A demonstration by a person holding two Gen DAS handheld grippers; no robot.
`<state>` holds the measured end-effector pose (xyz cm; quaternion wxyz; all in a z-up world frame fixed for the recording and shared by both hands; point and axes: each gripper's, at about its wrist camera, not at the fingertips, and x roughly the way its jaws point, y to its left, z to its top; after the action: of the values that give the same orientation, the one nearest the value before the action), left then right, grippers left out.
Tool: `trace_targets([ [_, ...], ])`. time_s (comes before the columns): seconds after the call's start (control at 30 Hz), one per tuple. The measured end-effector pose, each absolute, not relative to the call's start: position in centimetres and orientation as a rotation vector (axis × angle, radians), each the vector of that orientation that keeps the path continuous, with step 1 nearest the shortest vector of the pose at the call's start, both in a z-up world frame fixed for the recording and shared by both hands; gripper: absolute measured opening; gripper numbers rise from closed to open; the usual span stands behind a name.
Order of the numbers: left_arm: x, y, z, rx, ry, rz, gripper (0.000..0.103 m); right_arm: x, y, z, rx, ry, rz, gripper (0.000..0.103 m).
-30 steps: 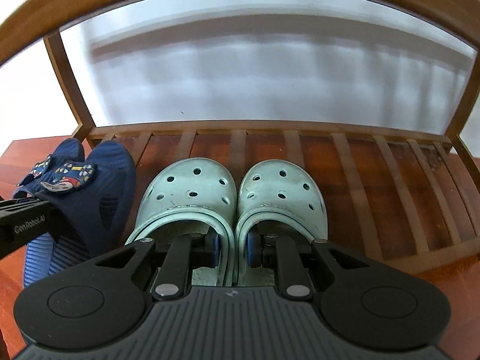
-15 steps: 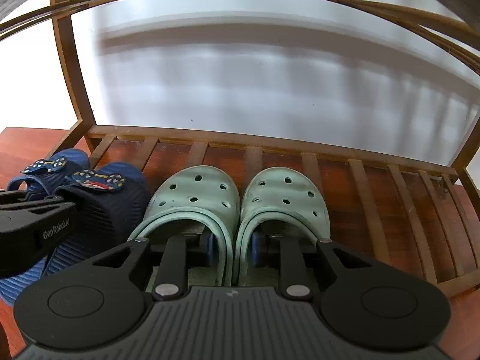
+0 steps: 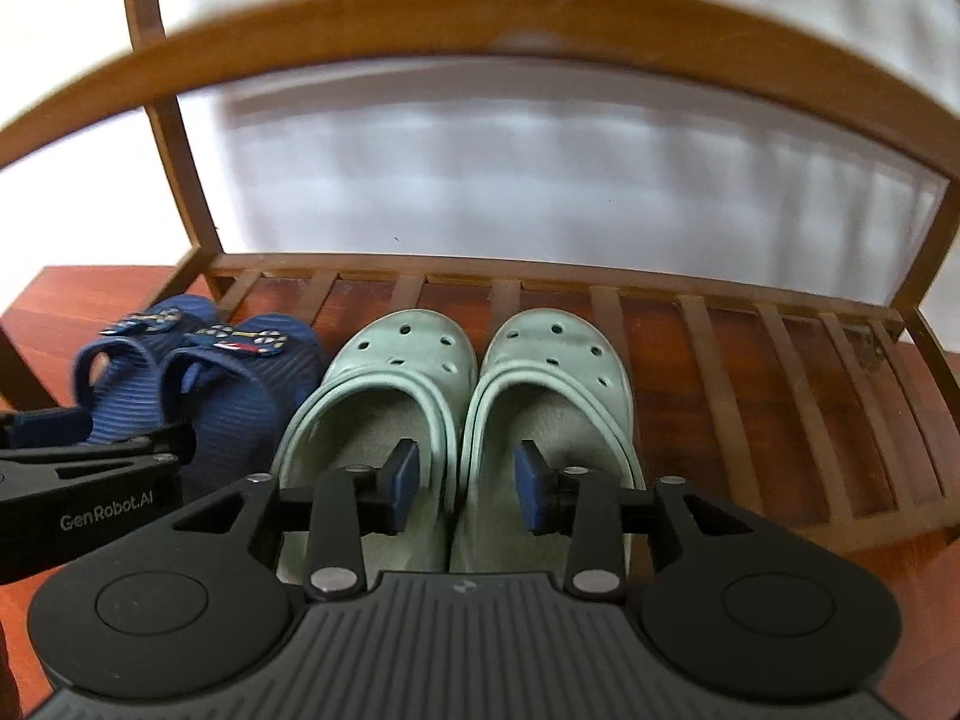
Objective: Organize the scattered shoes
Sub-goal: 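Carry the clogs and blue slides onto the rack's lower shelf with both tools, then open both tools, releasing the slides and clogs on the shelf, then withdraw both tools from the rack shelf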
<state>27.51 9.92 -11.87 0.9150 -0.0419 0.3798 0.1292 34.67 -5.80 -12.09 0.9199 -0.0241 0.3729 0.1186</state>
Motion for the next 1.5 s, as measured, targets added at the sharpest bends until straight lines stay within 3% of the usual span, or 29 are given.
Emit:
trace_targets([
  [0.1,26.1,9.9,-11.5,-0.096,0.770,0.271,0.074,33.0,-6.4,-11.6,-0.040,0.754,0.249,0.052],
  [0.53,20.8,9.7,-12.8,-0.114,0.805,0.246,0.074,28.0,-7.4,-12.1,-0.071,0.747,0.232,0.061],
  [0.73,21.1,9.6,-14.5,-0.110,0.812,0.205,0.072,27.4,-7.2,-13.0,-0.071,0.765,0.222,0.063],
  [1.07,22.6,10.4,-15.9,-0.126,0.833,0.182,0.058,28.1,-6.2,-14.1,-0.085,0.772,0.214,0.063],
  [1.5,23.7,11.7,-15.8,-0.180,0.837,0.206,0.056,29.5,-4.9,-15.0,-0.110,0.776,0.220,0.065],
])
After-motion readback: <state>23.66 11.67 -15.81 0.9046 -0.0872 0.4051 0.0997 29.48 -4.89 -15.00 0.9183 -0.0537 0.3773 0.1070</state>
